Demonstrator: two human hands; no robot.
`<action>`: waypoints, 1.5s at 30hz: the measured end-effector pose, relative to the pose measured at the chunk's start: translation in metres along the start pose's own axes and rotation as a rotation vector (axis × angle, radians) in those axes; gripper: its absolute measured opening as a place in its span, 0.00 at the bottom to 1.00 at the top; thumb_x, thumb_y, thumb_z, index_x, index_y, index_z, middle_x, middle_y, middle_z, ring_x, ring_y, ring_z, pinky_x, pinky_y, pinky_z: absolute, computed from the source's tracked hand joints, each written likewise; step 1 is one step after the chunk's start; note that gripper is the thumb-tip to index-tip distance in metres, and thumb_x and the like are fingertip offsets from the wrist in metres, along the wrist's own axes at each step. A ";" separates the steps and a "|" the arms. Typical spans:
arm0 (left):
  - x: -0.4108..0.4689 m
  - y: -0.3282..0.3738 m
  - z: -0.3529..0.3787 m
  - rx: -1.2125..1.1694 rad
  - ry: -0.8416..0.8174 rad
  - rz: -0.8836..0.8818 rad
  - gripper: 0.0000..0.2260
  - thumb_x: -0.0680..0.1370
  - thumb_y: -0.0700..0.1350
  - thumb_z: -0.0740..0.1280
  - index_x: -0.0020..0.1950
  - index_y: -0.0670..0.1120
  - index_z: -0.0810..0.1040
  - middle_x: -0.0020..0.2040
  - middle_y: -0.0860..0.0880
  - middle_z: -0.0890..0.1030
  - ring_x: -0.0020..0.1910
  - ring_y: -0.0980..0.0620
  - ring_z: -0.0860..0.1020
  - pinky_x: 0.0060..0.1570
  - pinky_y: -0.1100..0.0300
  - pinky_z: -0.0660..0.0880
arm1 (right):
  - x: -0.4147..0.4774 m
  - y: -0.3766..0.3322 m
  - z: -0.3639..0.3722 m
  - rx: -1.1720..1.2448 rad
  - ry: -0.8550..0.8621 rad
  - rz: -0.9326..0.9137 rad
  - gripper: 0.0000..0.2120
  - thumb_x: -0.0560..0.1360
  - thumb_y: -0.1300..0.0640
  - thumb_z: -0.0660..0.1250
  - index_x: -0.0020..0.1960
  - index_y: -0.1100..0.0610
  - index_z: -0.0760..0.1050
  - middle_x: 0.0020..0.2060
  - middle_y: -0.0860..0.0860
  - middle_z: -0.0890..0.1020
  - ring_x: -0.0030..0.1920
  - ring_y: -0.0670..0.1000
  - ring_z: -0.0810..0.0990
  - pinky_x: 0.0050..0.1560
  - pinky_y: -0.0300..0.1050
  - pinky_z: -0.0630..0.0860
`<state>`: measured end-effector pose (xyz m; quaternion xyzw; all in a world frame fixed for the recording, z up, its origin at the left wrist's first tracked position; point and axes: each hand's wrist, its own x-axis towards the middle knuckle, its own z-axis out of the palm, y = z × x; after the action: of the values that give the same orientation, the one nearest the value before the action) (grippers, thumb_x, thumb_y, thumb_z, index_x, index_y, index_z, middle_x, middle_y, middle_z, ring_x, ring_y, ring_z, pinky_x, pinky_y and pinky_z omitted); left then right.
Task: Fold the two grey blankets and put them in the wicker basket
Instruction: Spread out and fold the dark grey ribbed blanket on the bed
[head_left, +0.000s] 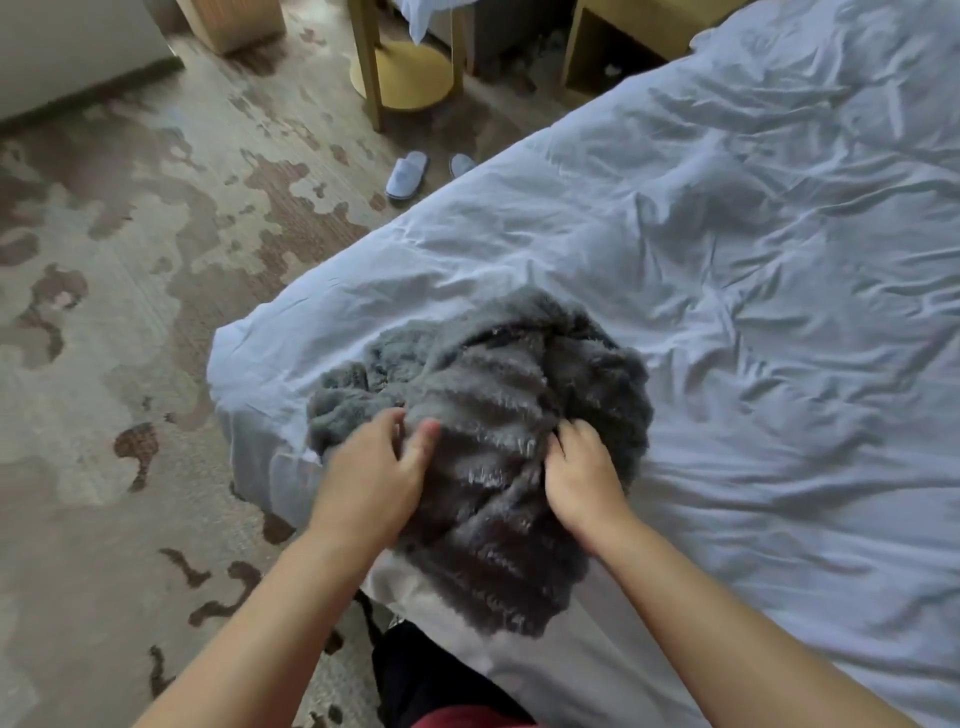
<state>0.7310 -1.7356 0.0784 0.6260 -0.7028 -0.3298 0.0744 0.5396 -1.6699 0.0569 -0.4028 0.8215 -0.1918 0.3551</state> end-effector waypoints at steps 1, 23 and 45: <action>-0.010 -0.002 0.004 0.043 -0.135 -0.016 0.34 0.73 0.70 0.54 0.74 0.53 0.61 0.71 0.55 0.67 0.73 0.49 0.62 0.65 0.50 0.66 | 0.000 -0.001 -0.003 0.182 -0.083 0.006 0.19 0.83 0.56 0.53 0.73 0.56 0.66 0.70 0.51 0.67 0.71 0.53 0.64 0.72 0.41 0.58; 0.088 -0.026 -0.022 0.075 -0.058 0.000 0.12 0.75 0.52 0.58 0.53 0.49 0.75 0.54 0.40 0.78 0.56 0.39 0.75 0.51 0.51 0.68 | -0.053 0.004 0.033 0.077 0.447 0.101 0.15 0.69 0.65 0.71 0.55 0.64 0.76 0.58 0.60 0.74 0.61 0.60 0.72 0.63 0.47 0.67; 0.151 -0.041 0.006 -0.467 -0.455 -0.402 0.08 0.76 0.37 0.63 0.53 0.41 0.77 0.45 0.39 0.78 0.43 0.42 0.78 0.46 0.51 0.74 | -0.002 -0.015 0.049 -0.132 0.188 0.079 0.29 0.72 0.40 0.63 0.71 0.46 0.63 0.65 0.49 0.66 0.64 0.54 0.65 0.64 0.48 0.63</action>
<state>0.7307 -1.8734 0.0045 0.6284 -0.4704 -0.6195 -0.0090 0.5846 -1.6785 0.0335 -0.3726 0.8774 -0.1600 0.2564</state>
